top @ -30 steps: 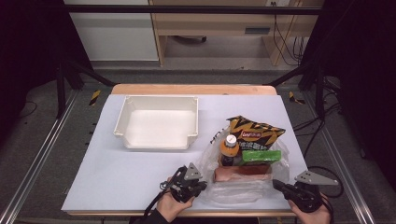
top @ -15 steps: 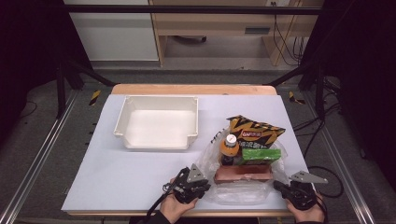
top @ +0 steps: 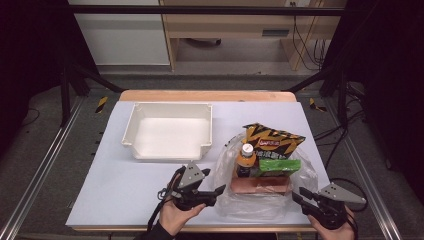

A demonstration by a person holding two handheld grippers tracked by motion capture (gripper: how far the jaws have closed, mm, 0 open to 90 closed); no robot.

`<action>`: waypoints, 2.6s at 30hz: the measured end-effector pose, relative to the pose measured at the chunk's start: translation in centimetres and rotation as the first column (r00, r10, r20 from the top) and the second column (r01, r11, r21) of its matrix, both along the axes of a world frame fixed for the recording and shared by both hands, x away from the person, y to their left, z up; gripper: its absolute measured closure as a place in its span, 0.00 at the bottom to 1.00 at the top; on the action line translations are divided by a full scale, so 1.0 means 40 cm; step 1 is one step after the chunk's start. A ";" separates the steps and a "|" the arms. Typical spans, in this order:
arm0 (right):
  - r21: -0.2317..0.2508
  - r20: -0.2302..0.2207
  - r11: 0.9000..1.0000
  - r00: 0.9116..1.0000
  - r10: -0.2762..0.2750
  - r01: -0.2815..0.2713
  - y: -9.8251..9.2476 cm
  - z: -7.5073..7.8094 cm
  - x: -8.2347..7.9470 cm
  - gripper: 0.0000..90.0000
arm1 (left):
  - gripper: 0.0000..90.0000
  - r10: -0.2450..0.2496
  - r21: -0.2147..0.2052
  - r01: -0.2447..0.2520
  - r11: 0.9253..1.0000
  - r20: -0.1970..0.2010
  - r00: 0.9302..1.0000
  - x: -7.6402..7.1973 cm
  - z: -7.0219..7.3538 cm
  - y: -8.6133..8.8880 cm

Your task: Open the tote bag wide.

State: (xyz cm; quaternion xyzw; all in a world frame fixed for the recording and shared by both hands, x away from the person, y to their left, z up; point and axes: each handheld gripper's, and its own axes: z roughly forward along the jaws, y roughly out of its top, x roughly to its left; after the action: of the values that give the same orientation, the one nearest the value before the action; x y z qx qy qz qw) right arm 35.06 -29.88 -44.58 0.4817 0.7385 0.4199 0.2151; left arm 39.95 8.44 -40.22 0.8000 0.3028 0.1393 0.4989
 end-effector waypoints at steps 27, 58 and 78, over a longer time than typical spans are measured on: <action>-0.017 -0.054 1.000 0.999 -0.001 0.000 -0.001 -0.002 0.026 1.00 | 0.98 0.073 0.198 -0.041 0.979 -0.157 0.985 0.113 -0.116 0.015; 0.007 0.009 0.999 0.999 -0.043 0.043 -0.038 -0.035 0.028 0.86 | 0.53 0.059 0.108 -0.053 0.993 -0.061 0.996 0.073 -0.137 0.041; 0.068 0.233 0.997 0.972 0.013 -0.029 0.030 0.146 0.054 0.57 | 0.22 0.167 -0.004 -0.167 0.986 0.004 0.986 0.073 -0.045 0.183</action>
State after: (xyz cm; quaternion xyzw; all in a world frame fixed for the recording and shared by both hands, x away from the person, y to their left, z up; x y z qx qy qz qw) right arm 37.21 -28.68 -38.74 0.4288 0.6979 0.5017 0.2781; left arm 42.88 15.74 -42.03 0.7706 0.3678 0.1817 0.4877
